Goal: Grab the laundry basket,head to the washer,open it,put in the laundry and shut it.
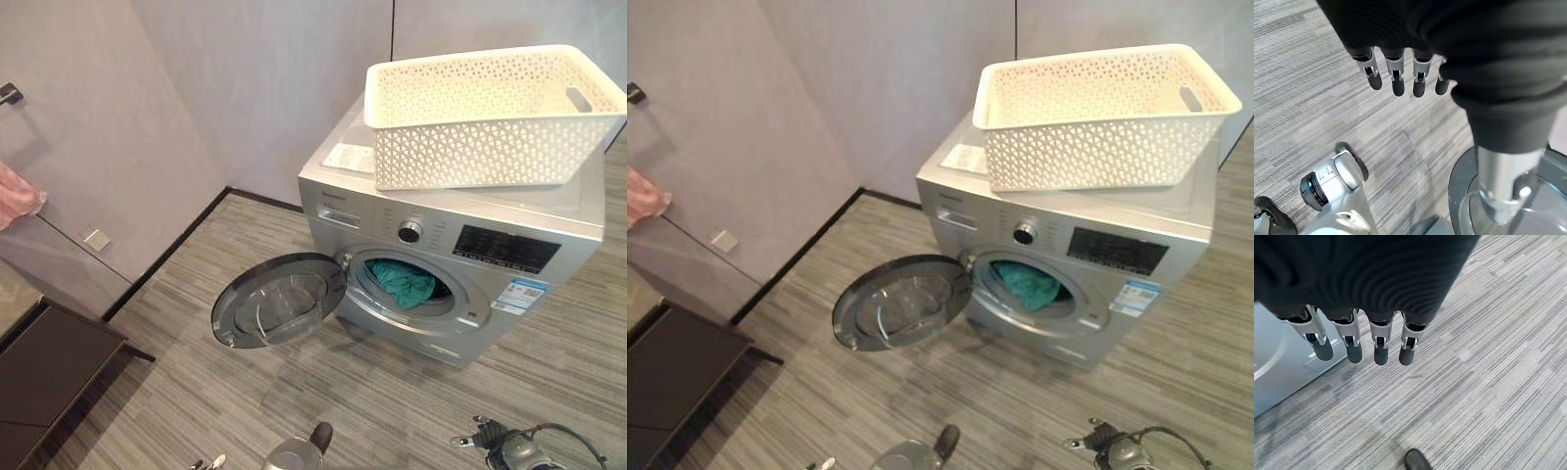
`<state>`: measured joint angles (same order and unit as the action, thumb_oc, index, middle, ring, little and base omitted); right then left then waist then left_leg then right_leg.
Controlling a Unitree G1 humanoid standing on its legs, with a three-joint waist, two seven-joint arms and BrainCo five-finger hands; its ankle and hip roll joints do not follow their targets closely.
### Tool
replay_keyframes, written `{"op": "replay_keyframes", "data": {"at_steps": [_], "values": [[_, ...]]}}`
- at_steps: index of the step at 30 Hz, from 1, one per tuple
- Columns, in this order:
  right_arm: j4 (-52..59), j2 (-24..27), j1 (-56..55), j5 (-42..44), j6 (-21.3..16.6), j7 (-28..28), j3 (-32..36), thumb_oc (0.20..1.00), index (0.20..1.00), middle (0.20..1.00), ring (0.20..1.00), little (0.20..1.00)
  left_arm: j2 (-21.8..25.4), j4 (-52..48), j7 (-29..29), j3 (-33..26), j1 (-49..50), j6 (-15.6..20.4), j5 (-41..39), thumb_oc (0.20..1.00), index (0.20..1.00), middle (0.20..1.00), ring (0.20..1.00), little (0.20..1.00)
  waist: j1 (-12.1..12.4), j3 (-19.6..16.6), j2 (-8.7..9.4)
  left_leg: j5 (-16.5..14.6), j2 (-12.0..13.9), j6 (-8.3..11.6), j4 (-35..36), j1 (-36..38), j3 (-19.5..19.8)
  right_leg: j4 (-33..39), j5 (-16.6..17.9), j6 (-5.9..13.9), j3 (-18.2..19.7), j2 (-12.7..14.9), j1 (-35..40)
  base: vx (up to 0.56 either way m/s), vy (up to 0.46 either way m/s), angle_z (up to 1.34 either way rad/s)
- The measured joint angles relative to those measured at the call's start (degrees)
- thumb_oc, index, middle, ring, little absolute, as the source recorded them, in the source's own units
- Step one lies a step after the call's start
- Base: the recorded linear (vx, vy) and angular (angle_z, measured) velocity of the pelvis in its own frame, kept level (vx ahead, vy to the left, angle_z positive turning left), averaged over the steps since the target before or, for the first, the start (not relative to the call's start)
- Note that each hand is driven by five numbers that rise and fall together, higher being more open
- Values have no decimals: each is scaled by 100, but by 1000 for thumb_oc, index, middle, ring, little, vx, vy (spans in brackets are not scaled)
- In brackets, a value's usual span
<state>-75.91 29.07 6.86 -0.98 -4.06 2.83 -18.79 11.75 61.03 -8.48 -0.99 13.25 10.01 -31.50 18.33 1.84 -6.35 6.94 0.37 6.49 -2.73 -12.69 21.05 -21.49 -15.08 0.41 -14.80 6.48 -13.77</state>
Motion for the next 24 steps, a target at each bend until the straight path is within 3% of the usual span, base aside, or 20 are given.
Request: {"op": "replay_keyframes", "data": {"at_steps": [2,3,4,5,6,9,11,12,13,16,21,23,24], "values": [[18,119,105,4,41,-11,7,1000,1000,1000,1000,1000,17,-96,30,4,-121,30,-4,1000,1000,1000,1000,1000,73,180,107,557,-39,-86,216,-87,272,-3,135,-240,-48,22,-116,-140,-64,34],[14,138,202,13,28,-6,15,1000,1000,1000,1000,1000,80,-86,62,56,-201,31,-5,1000,1000,1000,1000,1000,81,273,223,1013,-87,132,303,-175,379,-49,188,-313,-73,41,-204,-102,3,30],[40,183,168,13,21,-8,94,1000,1000,1000,1000,1000,166,-105,73,137,-351,28,0,1000,1000,1000,1000,1000,57,347,343,1211,-51,247,418,-274,301,112,280,-402,-344,229,-164,-109,9,63],[82,224,150,14,5,-12,222,1000,1000,1000,1000,1000,188,-99,86,105,-454,27,-4,1000,1000,1000,1000,1000,-32,382,378,1121,29,128,395,-349,20,323,387,-468,-555,229,-34,-80,8,127],[147,278,76,21,4,-20,469,1000,1000,1000,1000,1000,242,-282,83,-81,-527,37,-70,1000,1000,1000,1000,1000,-166,512,522,987,333,-5,400,-223,-409,794,552,-572,-803,131,350,-49,2,106],[252,315,190,41,-2,-28,479,1000,1000,1000,1000,1000,349,-433,84,-163,-386,30,-229,1000,1000,1000,1000,1000,-125,621,639,825,515,191,296,364,261,972,627,-527,-629,-61,481,-45,89,-2],[325,319,280,91,-1,-5,469,1000,1000,1000,1000,1000,356,-405,86,-321,-358,6,-229,1000,1000,1000,1000,1000,-146,626,549,593,434,374,309,627,690,1092,774,-482,-547,-223,561,-16,122,-29],[313,318,272,90,8,3,470,1000,1000,1000,1000,1000,358,-391,90,-431,-391,6,-230,1000,1000,1000,1000,1000,-159,643,456,457,389,343,332,738,647,1185,819,-470,-562,-290,675,0,139,-14],[265,318,202,87,21,31,471,1000,1000,1000,1000,1000,379,-469,82,-492,-408,21,-231,1000,1000,1000,1000,1000,-189,607,349,326,270,176,422,860,651,1318,800,-412,-607,-324,799,3,92,-1],[250,312,121,86,22,99,492,1000,1000,1000,1000,1000,392,-569,69,-453,-424,60,-229,1000,1000,1000,1000,1000,-177,562,280,310,247,143,450,880,678,1401,846,-340,-605,-310,860,3,147,2],[258,194,-47,77,26,109,654,1000,1000,1000,1000,1000,394,-610,38,-481,-359,63,-163,1000,1000,1000,1000,1000,-142,409,106,51,77,-55,541,1055,658,1608,1083,-120,-597,-129,1049,-57,165,1],[262,126,-166,77,25,122,739,1000,1000,1000,1000,1000,404,-629,40,-535,-347,91,-158,1000,1000,1000,1000,1000,-100,340,14,-92,-41,-246,522,1091,644,1586,1066,11,-612,14,1062,-70,131,6],[252,127,-201,80,26,121,747,1000,1000,1000,1000,1000,404,-690,42,-531,-336,97,-157,1000,1000,1000,1000,1000,-100,300,-30,-186,-75,-246,527,1099,636,1569,1077,107,-595,60,1035,-72,149,4]]}}
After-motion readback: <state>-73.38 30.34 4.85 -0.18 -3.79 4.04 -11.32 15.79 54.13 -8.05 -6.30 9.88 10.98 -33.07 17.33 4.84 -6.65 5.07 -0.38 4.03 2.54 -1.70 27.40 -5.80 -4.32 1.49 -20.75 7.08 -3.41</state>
